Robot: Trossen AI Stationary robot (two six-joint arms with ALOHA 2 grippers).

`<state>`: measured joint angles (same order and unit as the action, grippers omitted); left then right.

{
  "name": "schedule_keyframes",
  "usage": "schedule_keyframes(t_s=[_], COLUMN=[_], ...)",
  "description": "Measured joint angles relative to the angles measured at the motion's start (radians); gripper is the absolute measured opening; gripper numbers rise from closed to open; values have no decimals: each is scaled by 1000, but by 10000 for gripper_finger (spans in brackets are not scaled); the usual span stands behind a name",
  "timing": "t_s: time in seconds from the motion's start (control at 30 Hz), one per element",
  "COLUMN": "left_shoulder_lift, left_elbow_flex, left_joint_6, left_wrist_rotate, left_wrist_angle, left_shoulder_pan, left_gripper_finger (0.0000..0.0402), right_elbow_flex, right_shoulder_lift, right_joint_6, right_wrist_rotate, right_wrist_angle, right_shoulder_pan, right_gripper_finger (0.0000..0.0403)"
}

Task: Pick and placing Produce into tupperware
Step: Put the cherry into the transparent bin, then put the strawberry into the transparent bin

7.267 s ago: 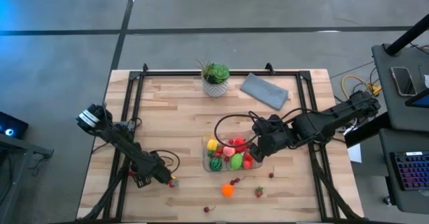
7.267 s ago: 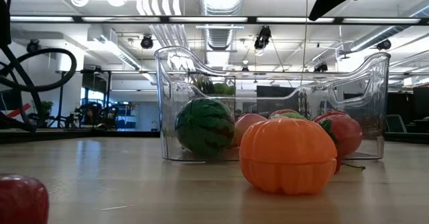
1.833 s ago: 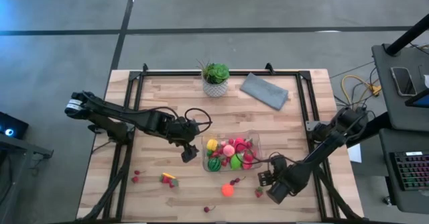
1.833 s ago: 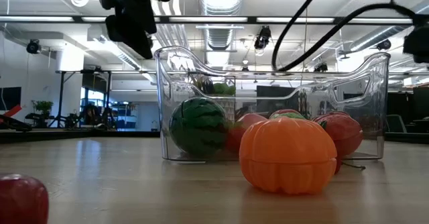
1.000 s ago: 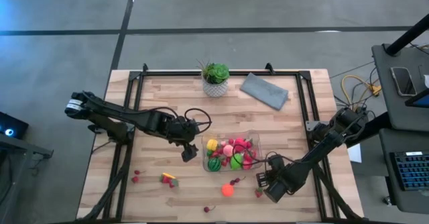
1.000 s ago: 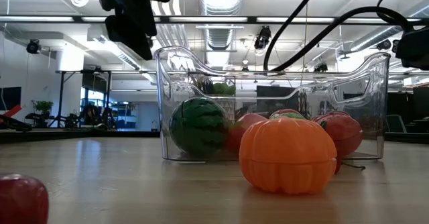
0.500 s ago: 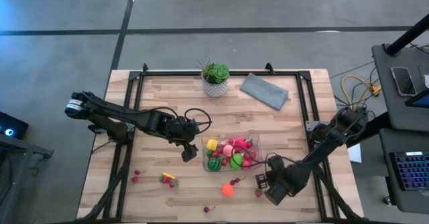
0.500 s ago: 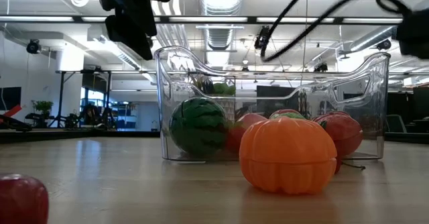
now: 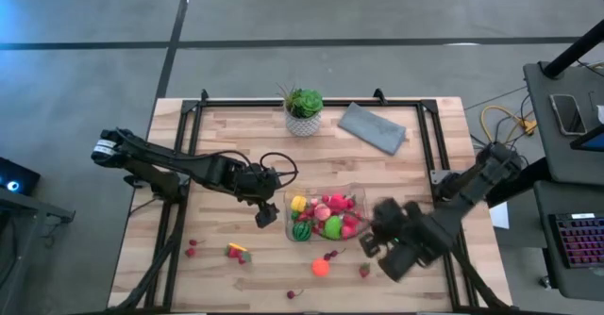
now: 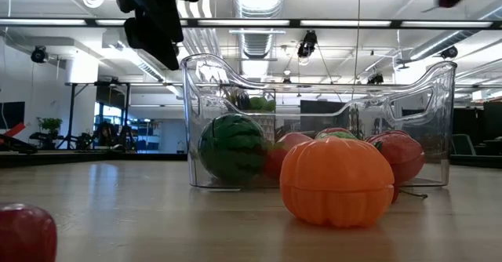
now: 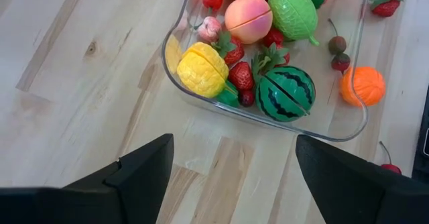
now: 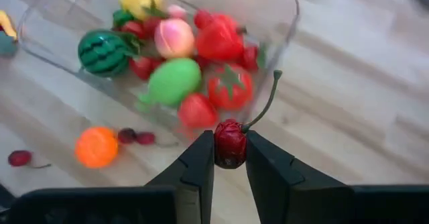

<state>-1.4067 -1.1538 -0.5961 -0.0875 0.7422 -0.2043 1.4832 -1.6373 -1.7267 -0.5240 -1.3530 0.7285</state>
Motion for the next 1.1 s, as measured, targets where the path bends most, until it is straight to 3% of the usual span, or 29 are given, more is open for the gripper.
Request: schedule_keyframes(t_s=[0.13, 0.3, 0.6, 0.83, 1.1], left_shoulder_lift=[0, 0, 0, 0, 0], left_elbow_flex=[0, 0, 0, 0, 0], left_joint_6=[0, -1, -27, -26, -18], left_wrist_rotate=[0, 0, 1, 1, 31], left_wrist_angle=[0, 0, 1, 1, 8], left_shoulder_pan=[0, 0, -1, -1, -48], left_gripper_finger=[299, 299, 299, 299, 299], right_elbow_flex=[-10, -12, -13, -13, -33], right_shoulder_lift=[8, 11, 53, 59, 53], right_joint_6=[263, 412, 420, 219, -153], right_wrist_rotate=[28, -27, -29, -12, 64], right_wrist_angle=[164, 375, 383, 235, -70], right_shoulder_pan=[-115, -191, -194, -126, 46], right_gripper_finger=[72, 91, 203, 248, 249])
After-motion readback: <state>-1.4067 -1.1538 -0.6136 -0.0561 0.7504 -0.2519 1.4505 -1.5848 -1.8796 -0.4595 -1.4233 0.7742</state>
